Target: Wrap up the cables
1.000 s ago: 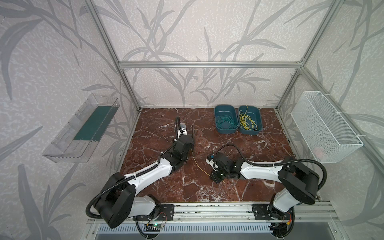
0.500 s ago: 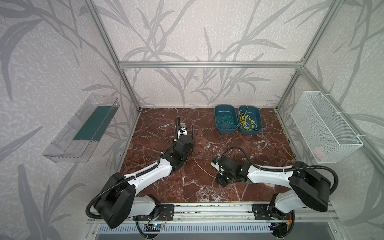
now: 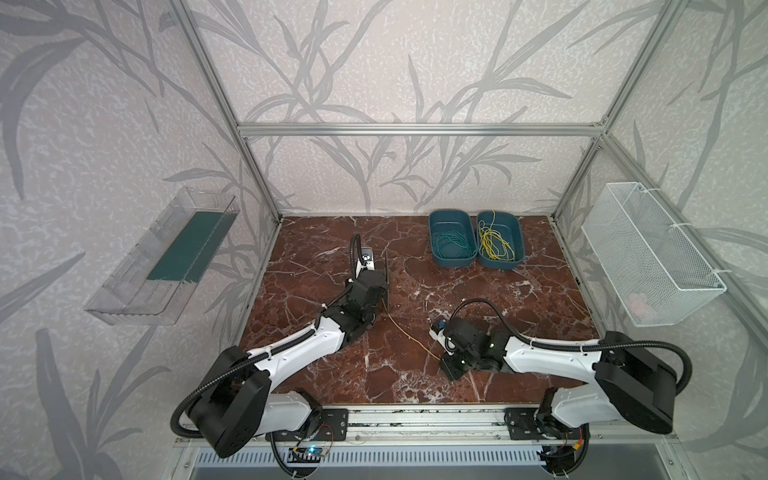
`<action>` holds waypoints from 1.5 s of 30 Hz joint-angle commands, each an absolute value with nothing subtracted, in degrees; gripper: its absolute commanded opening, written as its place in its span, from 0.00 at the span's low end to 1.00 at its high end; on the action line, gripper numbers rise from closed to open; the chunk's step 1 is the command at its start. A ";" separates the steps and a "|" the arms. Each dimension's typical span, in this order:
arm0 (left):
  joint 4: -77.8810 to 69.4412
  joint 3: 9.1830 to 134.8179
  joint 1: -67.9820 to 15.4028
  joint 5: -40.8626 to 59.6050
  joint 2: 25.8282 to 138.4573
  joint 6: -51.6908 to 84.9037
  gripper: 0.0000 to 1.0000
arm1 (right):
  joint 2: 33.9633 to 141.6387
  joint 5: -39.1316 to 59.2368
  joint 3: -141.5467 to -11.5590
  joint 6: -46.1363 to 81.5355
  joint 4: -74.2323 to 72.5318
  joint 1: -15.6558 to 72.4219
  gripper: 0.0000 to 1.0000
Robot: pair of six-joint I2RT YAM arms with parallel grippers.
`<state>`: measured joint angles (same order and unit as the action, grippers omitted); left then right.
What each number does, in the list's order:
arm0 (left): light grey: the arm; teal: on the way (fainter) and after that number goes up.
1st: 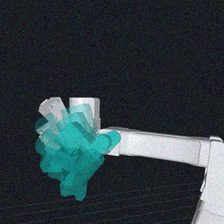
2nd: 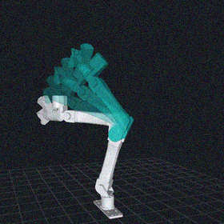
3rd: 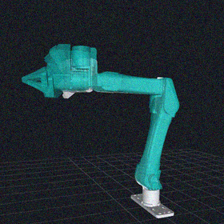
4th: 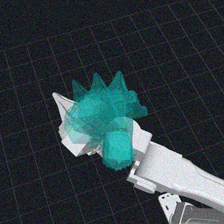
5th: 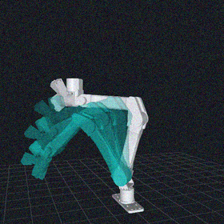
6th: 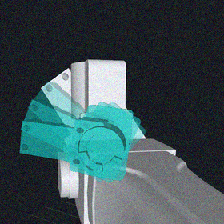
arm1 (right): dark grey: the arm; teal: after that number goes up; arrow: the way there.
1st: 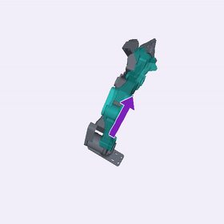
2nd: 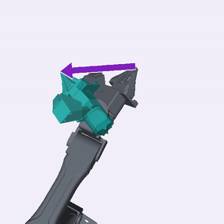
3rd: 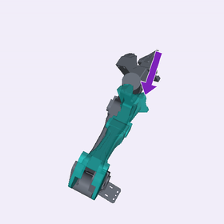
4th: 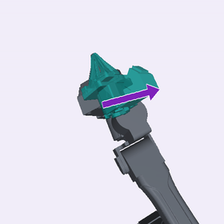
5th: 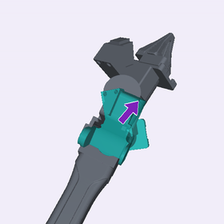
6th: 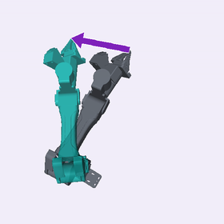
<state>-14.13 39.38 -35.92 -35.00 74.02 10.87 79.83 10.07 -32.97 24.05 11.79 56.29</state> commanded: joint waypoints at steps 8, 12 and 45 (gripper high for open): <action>-8.17 51.22 -35.40 -44.23 78.19 2.76 0.00 | 69.39 0.29 -48.10 24.31 31.30 70.66 0.00; -8.20 52.32 -35.00 -43.24 80.91 1.88 0.00 | 63.60 -0.33 -54.35 23.42 32.90 71.31 0.00; 11.09 46.79 -52.99 -32.06 62.06 -14.41 0.00 | 80.92 7.85 -89.83 8.38 28.77 28.31 0.00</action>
